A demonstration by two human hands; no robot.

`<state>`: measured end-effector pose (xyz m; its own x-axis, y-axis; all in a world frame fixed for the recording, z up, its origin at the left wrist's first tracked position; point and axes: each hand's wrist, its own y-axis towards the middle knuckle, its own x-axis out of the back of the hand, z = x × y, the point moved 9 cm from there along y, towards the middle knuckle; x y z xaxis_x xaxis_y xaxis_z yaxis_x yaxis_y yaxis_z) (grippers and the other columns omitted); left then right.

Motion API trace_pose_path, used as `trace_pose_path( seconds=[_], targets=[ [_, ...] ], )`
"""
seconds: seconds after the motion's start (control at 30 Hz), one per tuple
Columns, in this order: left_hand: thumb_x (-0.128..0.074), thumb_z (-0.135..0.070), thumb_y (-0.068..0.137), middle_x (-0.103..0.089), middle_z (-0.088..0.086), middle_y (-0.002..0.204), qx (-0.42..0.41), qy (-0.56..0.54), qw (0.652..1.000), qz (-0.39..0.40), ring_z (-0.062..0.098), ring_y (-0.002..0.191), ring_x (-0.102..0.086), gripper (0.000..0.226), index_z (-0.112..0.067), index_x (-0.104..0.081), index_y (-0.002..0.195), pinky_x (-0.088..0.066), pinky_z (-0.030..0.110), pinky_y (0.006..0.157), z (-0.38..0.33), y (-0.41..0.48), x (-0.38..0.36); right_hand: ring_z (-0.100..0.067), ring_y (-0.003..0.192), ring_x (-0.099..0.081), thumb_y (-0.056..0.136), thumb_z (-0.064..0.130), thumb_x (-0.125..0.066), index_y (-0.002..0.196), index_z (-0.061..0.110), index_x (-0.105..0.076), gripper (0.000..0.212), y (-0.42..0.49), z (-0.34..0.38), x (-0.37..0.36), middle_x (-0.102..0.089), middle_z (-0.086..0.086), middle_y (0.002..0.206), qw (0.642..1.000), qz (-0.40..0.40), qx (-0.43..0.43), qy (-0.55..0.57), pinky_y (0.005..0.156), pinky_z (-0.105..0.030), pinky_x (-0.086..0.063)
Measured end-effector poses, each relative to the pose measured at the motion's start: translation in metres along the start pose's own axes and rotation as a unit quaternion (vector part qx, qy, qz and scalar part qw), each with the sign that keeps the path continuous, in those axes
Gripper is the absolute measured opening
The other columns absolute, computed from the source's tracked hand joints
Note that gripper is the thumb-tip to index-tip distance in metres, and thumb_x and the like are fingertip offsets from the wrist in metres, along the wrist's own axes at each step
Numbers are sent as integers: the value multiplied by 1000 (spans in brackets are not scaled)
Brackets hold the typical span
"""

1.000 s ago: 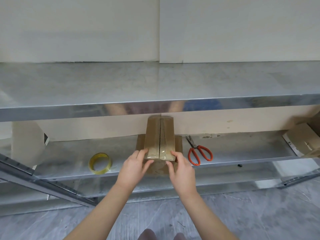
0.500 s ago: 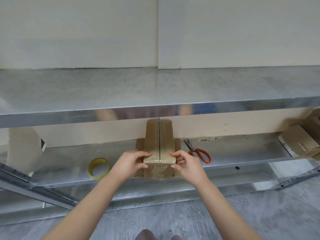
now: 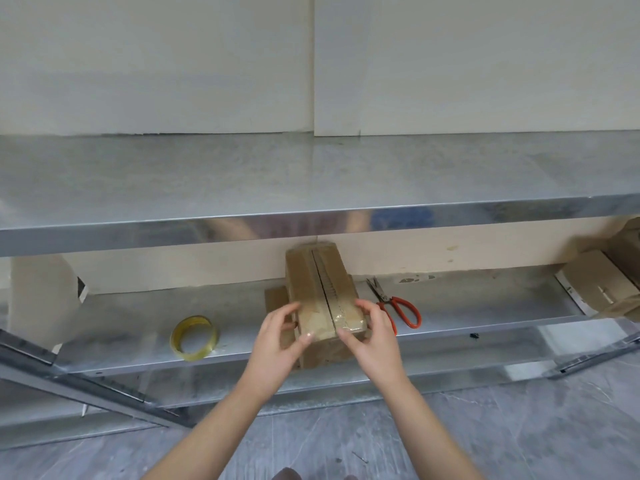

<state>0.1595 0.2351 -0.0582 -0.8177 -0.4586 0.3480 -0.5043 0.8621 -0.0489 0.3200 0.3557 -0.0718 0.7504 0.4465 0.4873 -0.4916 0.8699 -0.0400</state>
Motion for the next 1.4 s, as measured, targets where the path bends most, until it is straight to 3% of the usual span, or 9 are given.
trace_pose_path(
  seconds=[0.17,0.3,0.5,0.67,0.8,0.97,1.03,1.23,1.4],
  targets=[
    [-67,-32,89,-48,0,138,89,55,992,68,18,118,-54,65,-23,-35,144,-43,40,105,4,54,21,13,108,-45,79,38,-78,127,37,-49,56,3,-7,-4,-48,23,121,997,39,-45,42,90,-14,-36],
    [-73,-32,85,-47,0,127,171,1,978,121,21,114,-54,88,-34,-14,150,-47,37,100,12,66,12,-3,93,-60,86,47,-67,131,29,-50,51,24,-5,3,-63,11,94,995,12,-92,42,73,-15,-41],
    [-75,-19,82,-50,4,134,185,-115,975,44,18,110,-58,70,-23,-35,140,-51,35,91,17,68,7,-18,117,-57,83,25,-72,137,24,-48,59,51,0,-6,-60,-1,125,984,69,-141,85,99,-33,-46],
    [-76,-37,80,-59,3,115,160,-145,976,-10,16,101,-63,68,-36,-34,134,-52,25,75,7,53,18,-16,110,-59,78,33,-70,128,23,-53,54,38,6,-10,-61,-1,120,980,92,-137,113,97,-37,-49],
    [-76,-33,82,-49,3,130,144,-149,978,-25,21,115,-57,61,-29,-39,130,-50,42,97,5,37,23,-15,109,-59,81,46,-71,109,24,-53,39,22,8,-14,-59,3,118,978,103,-138,120,99,-45,-49],
    [-74,-37,81,-54,-6,128,94,-161,982,-22,9,115,-56,70,-30,-31,136,-48,39,101,-22,15,24,-16,125,-52,79,68,-60,142,25,-40,79,9,37,-1,-53,2,137,991,75,-81,75,105,-45,-45],
    [-68,-44,85,-52,-6,129,77,-158,984,-32,11,117,-55,63,-35,-34,137,-46,41,103,-34,10,29,-14,127,-51,79,73,-54,145,30,-39,80,0,52,4,-51,3,140,993,80,-58,69,106,-45,-44],
    [-54,-65,78,-49,-10,127,54,-169,982,-67,9,116,-52,46,-39,-50,116,-49,39,94,-66,-15,47,-1,120,-50,81,76,-43,130,41,-49,61,-25,94,26,-54,17,131,994,65,4,92,105,-38,-45],
    [-57,-63,80,-57,-27,111,21,-172,983,-55,2,111,-54,37,-46,-48,112,-46,35,93,-77,-31,56,-6,114,-59,84,72,-39,104,50,-63,38,-35,102,30,-66,20,113,975,50,-38,214,99,-40,-49]
  ],
)
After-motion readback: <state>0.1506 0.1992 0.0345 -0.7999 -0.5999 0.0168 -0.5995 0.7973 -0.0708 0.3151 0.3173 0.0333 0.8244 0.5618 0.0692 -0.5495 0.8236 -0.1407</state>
